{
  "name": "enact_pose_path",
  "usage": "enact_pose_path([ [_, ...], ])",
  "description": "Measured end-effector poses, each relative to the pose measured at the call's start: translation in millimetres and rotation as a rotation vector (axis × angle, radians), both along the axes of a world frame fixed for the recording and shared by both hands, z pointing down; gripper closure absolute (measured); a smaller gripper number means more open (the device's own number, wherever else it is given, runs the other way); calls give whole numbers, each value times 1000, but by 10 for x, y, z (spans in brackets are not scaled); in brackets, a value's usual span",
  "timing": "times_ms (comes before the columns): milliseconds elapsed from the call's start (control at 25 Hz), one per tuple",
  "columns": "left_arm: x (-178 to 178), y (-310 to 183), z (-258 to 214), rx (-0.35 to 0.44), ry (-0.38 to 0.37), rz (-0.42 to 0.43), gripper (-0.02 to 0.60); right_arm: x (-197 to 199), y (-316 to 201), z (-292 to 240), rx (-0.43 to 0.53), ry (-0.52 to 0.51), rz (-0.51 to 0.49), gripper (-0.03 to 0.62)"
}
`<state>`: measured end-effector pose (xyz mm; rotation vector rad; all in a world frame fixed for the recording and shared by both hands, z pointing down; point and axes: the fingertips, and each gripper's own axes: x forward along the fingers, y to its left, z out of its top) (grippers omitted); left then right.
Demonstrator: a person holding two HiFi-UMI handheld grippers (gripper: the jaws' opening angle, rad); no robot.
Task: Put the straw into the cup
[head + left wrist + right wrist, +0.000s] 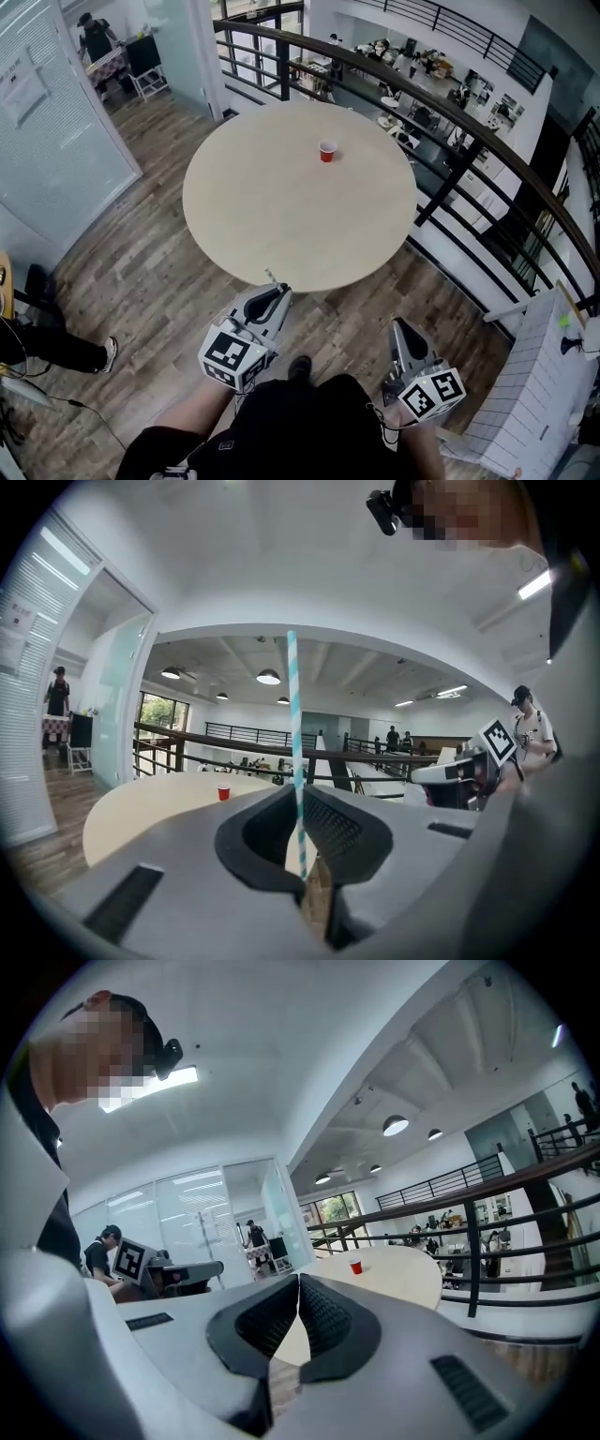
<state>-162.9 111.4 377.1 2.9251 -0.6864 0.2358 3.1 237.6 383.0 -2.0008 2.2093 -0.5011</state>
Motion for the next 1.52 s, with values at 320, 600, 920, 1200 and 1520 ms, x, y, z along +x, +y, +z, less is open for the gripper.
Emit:
enact_pose_path([
  [320,497,-412,189,-38,-12,-9,556,546,-408,118,-28,0,0,572],
  [600,1093,-631,342,-30,-18,-70,556,1225,-765,320,-19,-10,-61,572],
  [920,1791,-820,449,-42,-6,-195,557,2060,-1107,572,-35,-23,-165,572],
  [1200,1984,-1165,423,-46,-10,-271,556,2276,-1568,595,-55,-51,-241,572],
  [1520,1950,-2088,445,-49,24,-381,556,2388,-2558,585,-69,-17,-328,572],
])
